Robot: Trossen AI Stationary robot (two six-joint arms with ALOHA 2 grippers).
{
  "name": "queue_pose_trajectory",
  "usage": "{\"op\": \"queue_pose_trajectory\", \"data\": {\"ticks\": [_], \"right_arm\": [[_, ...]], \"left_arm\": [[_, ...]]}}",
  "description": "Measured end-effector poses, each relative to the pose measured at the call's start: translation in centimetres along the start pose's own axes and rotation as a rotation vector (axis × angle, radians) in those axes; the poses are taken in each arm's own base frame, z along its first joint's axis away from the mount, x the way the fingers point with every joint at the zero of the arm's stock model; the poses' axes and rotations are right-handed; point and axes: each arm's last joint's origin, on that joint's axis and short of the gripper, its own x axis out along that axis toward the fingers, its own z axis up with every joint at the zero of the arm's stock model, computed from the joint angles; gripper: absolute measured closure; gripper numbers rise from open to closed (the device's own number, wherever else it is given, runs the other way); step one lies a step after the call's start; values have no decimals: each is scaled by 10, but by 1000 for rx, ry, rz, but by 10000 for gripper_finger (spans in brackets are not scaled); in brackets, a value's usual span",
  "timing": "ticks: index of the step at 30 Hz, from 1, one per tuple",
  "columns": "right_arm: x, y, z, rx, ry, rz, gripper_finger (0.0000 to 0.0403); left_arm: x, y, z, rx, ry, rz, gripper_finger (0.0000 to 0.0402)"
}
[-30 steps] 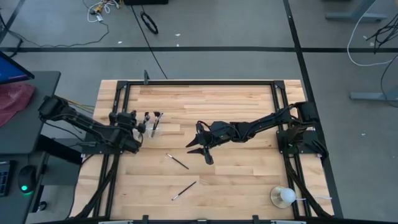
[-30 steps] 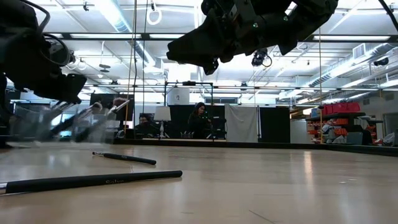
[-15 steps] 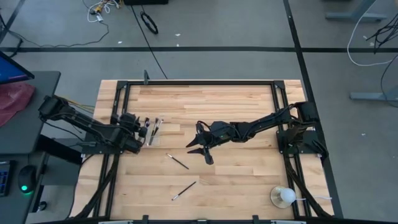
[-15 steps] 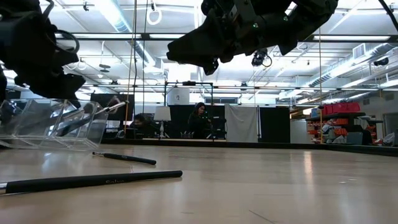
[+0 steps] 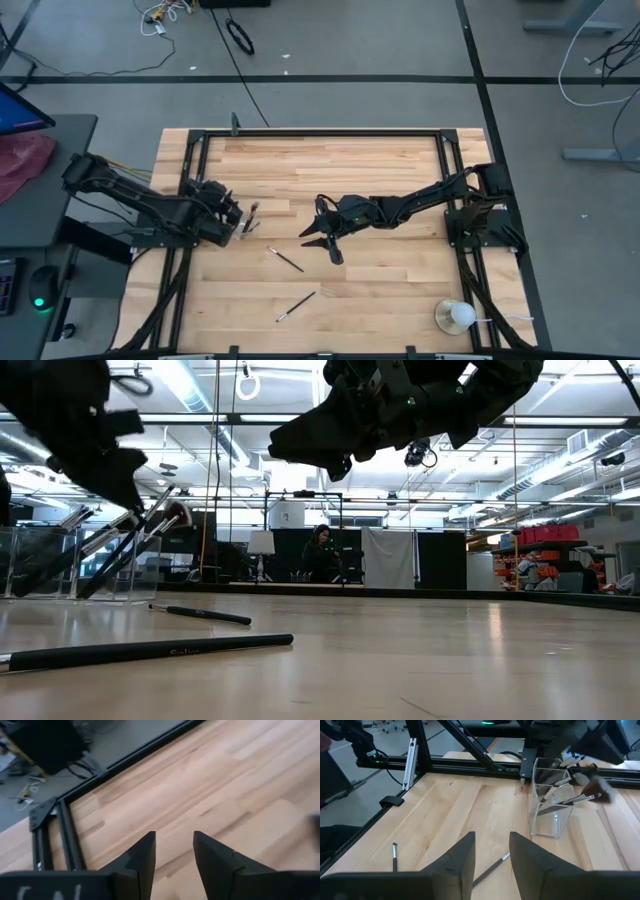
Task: Put items in baskets/containers
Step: Put the black eyeshadow brush into the transparent organizer
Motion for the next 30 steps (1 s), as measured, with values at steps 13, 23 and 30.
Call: {"op": "queue_pose_trajectory", "data": {"ticks": [13,23,30], "right_arm": [[0,0,-4,8,44,2,282],[0,0,-5,21,48,1,282],[1,5,-10,33,94,13,282]], "left_arm": [[-73,-53,34,78,-56,-627,325],[-84,-89,-23,164,170,-665,396],[-73,-107,-46,34,249,-549,383]]}}
